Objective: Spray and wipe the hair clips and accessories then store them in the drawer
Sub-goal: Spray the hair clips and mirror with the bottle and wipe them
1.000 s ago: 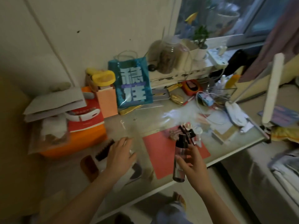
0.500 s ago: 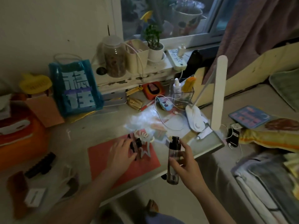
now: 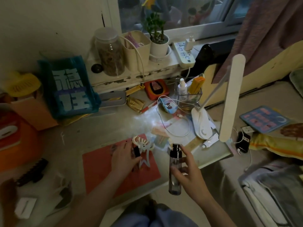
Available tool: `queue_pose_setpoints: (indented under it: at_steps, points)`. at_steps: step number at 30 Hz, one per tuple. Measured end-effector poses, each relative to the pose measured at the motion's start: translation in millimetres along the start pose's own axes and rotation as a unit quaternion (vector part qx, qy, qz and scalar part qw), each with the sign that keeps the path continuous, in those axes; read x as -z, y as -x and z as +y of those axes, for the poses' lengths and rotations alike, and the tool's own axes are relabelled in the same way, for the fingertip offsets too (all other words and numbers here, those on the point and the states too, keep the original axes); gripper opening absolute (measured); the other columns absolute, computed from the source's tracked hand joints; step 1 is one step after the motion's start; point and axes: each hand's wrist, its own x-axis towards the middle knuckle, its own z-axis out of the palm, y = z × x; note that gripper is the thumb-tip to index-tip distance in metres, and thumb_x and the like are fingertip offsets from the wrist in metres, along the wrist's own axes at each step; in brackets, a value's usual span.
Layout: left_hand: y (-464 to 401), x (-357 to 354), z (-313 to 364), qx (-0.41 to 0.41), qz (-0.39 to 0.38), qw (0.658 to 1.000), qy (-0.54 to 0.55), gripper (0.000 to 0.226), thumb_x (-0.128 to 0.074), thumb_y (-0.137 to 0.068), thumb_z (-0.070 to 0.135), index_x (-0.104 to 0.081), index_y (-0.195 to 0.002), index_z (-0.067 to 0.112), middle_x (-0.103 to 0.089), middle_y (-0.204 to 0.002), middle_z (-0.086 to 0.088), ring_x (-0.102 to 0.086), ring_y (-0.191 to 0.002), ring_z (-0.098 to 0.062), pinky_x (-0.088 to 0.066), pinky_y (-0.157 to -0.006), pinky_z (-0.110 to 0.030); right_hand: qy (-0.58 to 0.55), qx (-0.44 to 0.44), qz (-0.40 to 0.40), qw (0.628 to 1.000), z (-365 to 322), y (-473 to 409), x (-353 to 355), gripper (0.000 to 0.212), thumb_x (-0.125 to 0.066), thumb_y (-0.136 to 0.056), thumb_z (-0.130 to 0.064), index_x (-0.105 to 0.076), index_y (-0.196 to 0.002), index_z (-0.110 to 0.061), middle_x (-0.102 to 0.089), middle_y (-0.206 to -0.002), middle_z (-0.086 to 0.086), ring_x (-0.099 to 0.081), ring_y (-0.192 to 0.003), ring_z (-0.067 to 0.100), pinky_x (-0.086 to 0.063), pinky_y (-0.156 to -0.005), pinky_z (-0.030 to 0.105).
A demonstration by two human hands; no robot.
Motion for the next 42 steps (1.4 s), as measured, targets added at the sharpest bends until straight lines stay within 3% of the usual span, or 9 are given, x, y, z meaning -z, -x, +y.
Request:
queue_pose_setpoints:
  at_steps: [6,12,16,19,22,28,32,36,42]
  points:
    - [-8.8,-14.2,-1.4,0.074,0.021,0.996,0.042,0.08,-0.072,-0.069,0.053,-0.043,-0.135,0.018,-0.053,-0.131,-0.001,-0.049,-0.12,-0.019,-0.043,-0.096,-0.031,0.001,0.013,-0.007,1.0,3.4,-35.0,-14.9,0.063,-0.062,-0.087,-0.006,-0.034,-0.133,-0.039,-0.056,-0.116,-0.008,-0.065,-0.09,0.009,-0.057,-0.069,0.025]
    - [-15.6,-16.3,11.0,0.105,0.019,0.993,-0.052,0.076,-0.061,-0.072,0.067,-0.046,-0.13,0.02,-0.058,-0.122,0.002,-0.054,-0.111,-0.016,-0.046,-0.091,-0.028,0.009,0.042,-0.053,0.998,-1.0,-69.8,-12.1,0.062,-0.065,-0.081,-0.024,-0.036,-0.118,-0.065,-0.053,-0.12,-0.016,-0.059,-0.105,0.008,-0.056,-0.081,0.029]
    - [-20.7,-10.9,16.9,0.141,0.03,0.986,-0.077,0.052,-0.056,-0.069,0.066,-0.057,-0.105,0.028,-0.064,-0.092,0.008,-0.06,-0.088,-0.013,-0.043,-0.08,-0.029,0.034,0.046,-0.103,0.993,-5.3,-96.9,2.2,0.065,-0.064,-0.083,-0.022,-0.033,-0.135,-0.048,-0.053,-0.125,-0.019,-0.057,-0.11,0.004,-0.053,-0.09,0.034]
    - [-16.2,-2.6,29.3,0.184,0.065,0.981,-0.021,0.033,-0.064,-0.07,0.053,-0.053,-0.091,0.031,-0.062,-0.079,0.01,-0.06,-0.081,-0.014,-0.034,-0.079,-0.029,0.038,0.054,-0.163,0.985,-10.4,-112.9,20.4,0.064,-0.061,-0.088,-0.013,-0.032,-0.135,-0.044,-0.056,-0.123,-0.008,-0.059,-0.103,0.004,-0.053,-0.081,0.023]
    - [-15.3,9.1,38.5,0.202,0.089,0.971,0.095,0.038,-0.074,-0.065,0.044,-0.052,-0.093,0.031,-0.062,-0.081,0.01,-0.062,-0.079,-0.014,-0.047,-0.073,-0.033,0.043,0.058,-0.204,0.976,-18.2,-130.0,37.0,0.064,-0.06,-0.088,-0.009,-0.031,-0.131,-0.046,-0.058,-0.11,-0.016,-0.061,-0.091,-0.002,-0.05,-0.071,0.016]
    - [-0.8,42.1,76.8,0.193,0.185,0.915,0.303,0.054,-0.081,-0.069,0.017,-0.05,-0.11,0.035,-0.056,-0.091,0.026,-0.057,-0.08,0.016,-0.044,-0.066,-0.003,0.033,0.058,-0.261,0.963,-25.8,-144.1,65.3,0.069,-0.06,-0.089,-0.012,-0.026,-0.136,-0.049,-0.062,-0.101,-0.006,-0.066,-0.087,0.021,-0.058,-0.075,0.036]
    - [1.2,61.5,99.4,0.185,0.225,0.857,0.425,0.061,-0.079,-0.07,0.005,-0.052,-0.118,0.03,-0.06,-0.111,0.013,-0.06,-0.099,-0.002,-0.052,-0.08,-0.021,-0.034,0.048,-0.301,0.952,-46.5,-146.9,74.6,0.071,-0.056,-0.078,-0.023,-0.024,-0.136,-0.048,-0.058,-0.116,-0.006,-0.065,-0.095,0.011,-0.057,-0.072,0.03]
    - [-1.1,86.1,118.0,0.14,0.209,0.816,0.521,0.054,-0.073,-0.073,-0.003,-0.057,-0.112,0.031,-0.061,-0.111,0.015,-0.065,-0.091,0.003,-0.054,-0.066,-0.013,-0.141,0.018,-0.305,0.942,-69.7,-146.7,77.9,0.071,-0.052,-0.07,-0.013,-0.036,-0.13,-0.048,-0.069,-0.09,0.009,-0.065,-0.072,0.028,-0.055,-0.056,0.035]
    - [-1.4,116.8,136.5,0.1,0.166,0.766,0.613,0.053,-0.077,-0.063,0.006,-0.067,-0.108,0.031,-0.07,-0.111,0.0,-0.066,-0.103,-0.02,-0.055,-0.085,-0.039,-0.183,0.062,-0.293,0.936,-100.8,-144.2,87.9,0.065,-0.055,-0.075,-0.018,-0.041,-0.129,-0.051,-0.062,-0.084,0.025,-0.056,-0.056,0.035,-0.051,-0.051,0.035]
